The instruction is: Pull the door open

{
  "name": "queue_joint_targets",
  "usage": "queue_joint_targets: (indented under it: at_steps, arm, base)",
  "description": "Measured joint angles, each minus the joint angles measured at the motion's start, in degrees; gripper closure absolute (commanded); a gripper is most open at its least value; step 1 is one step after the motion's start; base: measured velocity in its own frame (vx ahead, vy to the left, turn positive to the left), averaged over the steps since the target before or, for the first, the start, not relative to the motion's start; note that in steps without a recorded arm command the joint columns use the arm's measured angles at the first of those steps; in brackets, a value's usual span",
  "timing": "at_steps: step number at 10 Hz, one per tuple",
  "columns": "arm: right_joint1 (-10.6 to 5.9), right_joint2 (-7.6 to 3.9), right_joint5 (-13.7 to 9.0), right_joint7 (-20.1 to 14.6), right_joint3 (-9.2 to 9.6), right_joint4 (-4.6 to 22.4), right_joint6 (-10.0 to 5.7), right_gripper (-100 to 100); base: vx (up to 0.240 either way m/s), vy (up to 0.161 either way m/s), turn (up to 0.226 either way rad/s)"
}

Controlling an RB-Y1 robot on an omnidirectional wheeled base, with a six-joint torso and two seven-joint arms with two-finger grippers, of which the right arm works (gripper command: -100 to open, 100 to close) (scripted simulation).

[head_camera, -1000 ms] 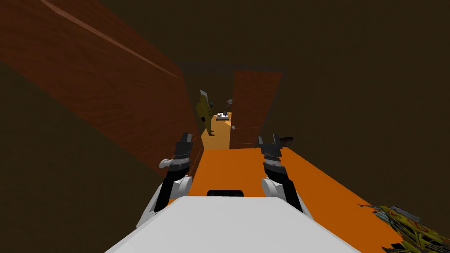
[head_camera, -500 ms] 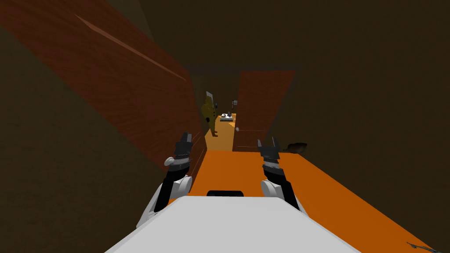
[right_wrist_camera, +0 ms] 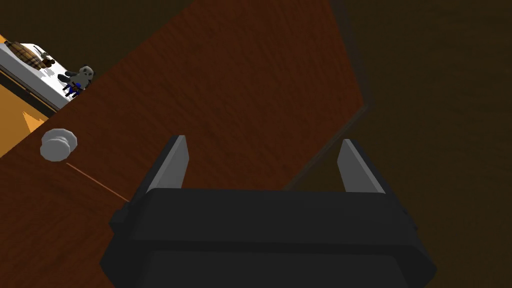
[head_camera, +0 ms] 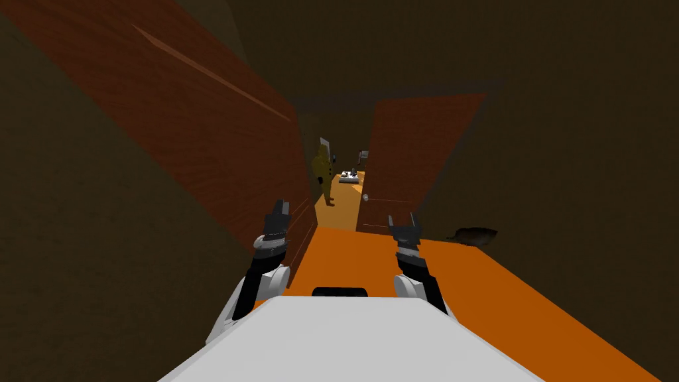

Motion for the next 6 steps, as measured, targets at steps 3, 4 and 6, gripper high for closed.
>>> queue_joint_targets:
  at_steps: [3,4,6]
  arm:
    - [-0.02,-1.13,-3.6,-3.7,-0.25,4.4,-2.12,-100]
    - [0.08,-1.26,-4.7,-4.7,-0.12,5.6,-2.71,-100]
    - [-0.76,-1.80,-7.1,-7.0,-0.13,9.7,-4.48,-100]
  base:
    - [0.087,-0.045,0.200]
    - [0.090,-0.035,0.214]
    - [0.090,-0.048,0.195]
